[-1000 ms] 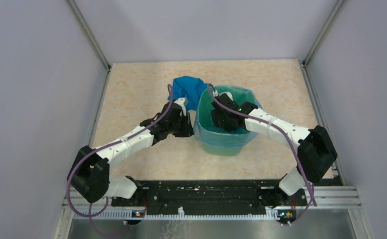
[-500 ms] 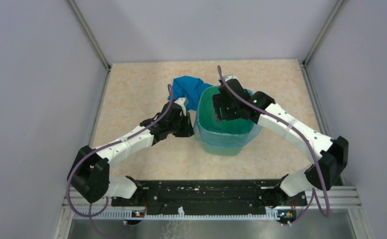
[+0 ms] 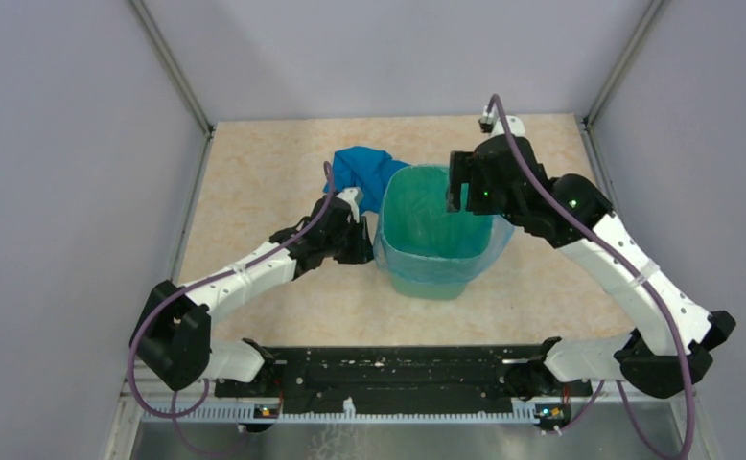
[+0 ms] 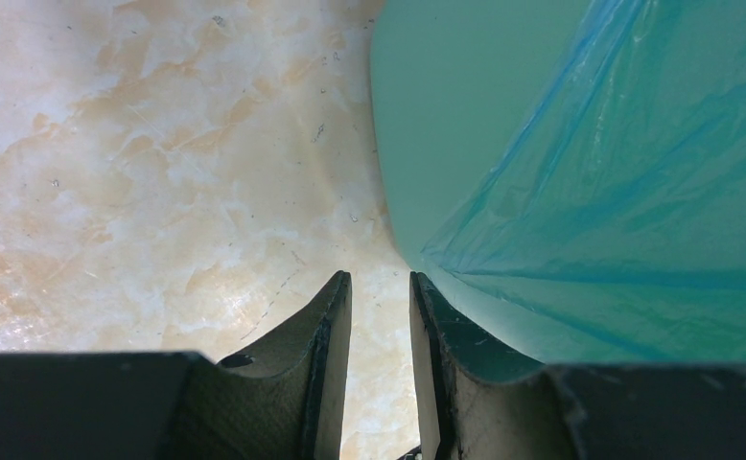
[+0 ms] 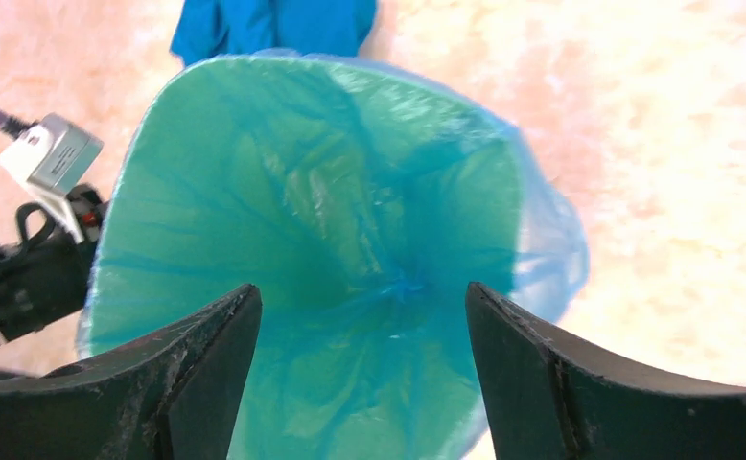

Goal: Put the trash bags into the trash bin

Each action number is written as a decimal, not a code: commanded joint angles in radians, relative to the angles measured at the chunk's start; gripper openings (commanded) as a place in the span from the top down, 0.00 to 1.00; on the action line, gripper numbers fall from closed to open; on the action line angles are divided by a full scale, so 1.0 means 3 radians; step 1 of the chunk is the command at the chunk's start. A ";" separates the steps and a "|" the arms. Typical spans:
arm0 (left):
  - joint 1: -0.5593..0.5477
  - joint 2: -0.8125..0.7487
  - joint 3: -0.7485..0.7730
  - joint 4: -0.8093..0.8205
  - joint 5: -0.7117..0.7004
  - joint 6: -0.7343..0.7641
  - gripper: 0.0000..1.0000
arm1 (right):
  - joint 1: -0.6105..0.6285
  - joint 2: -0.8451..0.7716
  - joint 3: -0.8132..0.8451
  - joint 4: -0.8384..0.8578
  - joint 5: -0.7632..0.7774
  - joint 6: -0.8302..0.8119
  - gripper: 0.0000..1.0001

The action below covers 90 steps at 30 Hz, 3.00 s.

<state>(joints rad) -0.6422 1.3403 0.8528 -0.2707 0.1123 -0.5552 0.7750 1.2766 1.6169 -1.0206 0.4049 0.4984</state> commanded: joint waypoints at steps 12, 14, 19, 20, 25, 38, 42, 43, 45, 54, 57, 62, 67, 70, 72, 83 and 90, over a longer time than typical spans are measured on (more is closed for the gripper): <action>0.0013 0.0048 0.0148 0.0101 0.0048 0.0010 0.65 | -0.1005 -0.0420 -0.0925 0.0474 -0.0781 0.0072 0.01; 0.0013 0.0040 0.0154 0.0091 0.0037 0.0010 0.65 | -0.1029 -0.0350 -0.0981 0.0567 -0.0851 0.0103 0.02; 0.0009 0.0041 0.0155 0.0093 0.0039 0.0008 0.65 | -0.1029 -0.0271 -0.1039 0.0667 -0.0844 0.0121 0.30; 0.0012 0.0046 0.0149 0.0102 0.0045 0.0005 0.65 | -0.1029 -0.0259 -0.1059 0.0688 -0.0859 0.0131 0.37; 0.0009 0.0063 0.0154 0.0118 0.0079 0.0000 0.65 | -0.1028 -0.0211 -0.1102 0.0700 -0.0861 0.0142 0.67; 0.0008 0.0058 0.0149 0.0116 0.0072 -0.0005 0.65 | -0.1029 -0.0269 -0.0953 0.0617 -0.0831 0.0048 0.29; 0.0007 0.0051 0.0158 0.0090 0.0034 0.0007 0.65 | -0.1029 -0.0345 -0.0858 0.0592 -0.0908 0.0027 0.15; 0.0006 0.0044 0.0163 0.0076 0.0006 0.0017 0.65 | -0.1027 -0.0362 -0.0832 0.0580 -0.0918 0.0019 0.13; 0.0011 0.0014 0.0171 0.0038 -0.0086 0.0051 0.64 | -0.1024 -0.0412 -0.0785 0.0559 -0.0932 -0.0005 0.09; 0.0071 -0.0222 0.0344 -0.0336 -0.0519 0.0128 0.59 | -0.1025 -0.0677 -0.0647 0.0559 -0.0894 -0.0116 0.01; 0.0158 -0.0367 0.0452 -0.0492 -0.0659 0.0182 0.50 | -0.1025 -0.0747 -0.0622 0.0566 -0.0863 -0.0165 0.01; 0.0282 -0.0665 0.0790 -0.0764 -0.0897 0.0349 0.30 | -0.1024 -0.0890 -0.0590 0.0599 -0.0879 -0.0216 0.01; 0.0288 -0.0873 0.1247 -0.0940 -0.0815 0.0554 0.15 | -0.1025 -0.1041 -0.0558 0.0648 -0.0915 -0.0262 0.01; 0.0288 -0.0988 0.1391 -0.0911 -0.0602 0.0696 0.02 | -0.1026 -0.1111 -0.0535 0.0672 -0.0945 -0.0289 0.01; 0.0282 -0.1076 0.1456 -0.0896 -0.0489 0.0736 0.02 | -0.1026 -0.1181 -0.0553 0.0739 -0.0976 -0.0297 0.01; 0.0286 -0.1428 0.1505 -0.0803 -0.0252 0.0851 0.02 | -0.1024 -0.1475 -0.0654 0.1013 -0.1134 -0.0303 0.01; 0.0283 -0.1580 0.1370 -0.0658 -0.0318 0.0828 0.02 | -0.1025 -0.1509 -0.0713 0.1042 -0.1165 -0.0280 0.01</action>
<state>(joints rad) -0.5568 0.9047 1.2732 -0.5304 0.0204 -0.3183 0.4690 0.8291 1.4078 -0.7513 0.0727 0.4194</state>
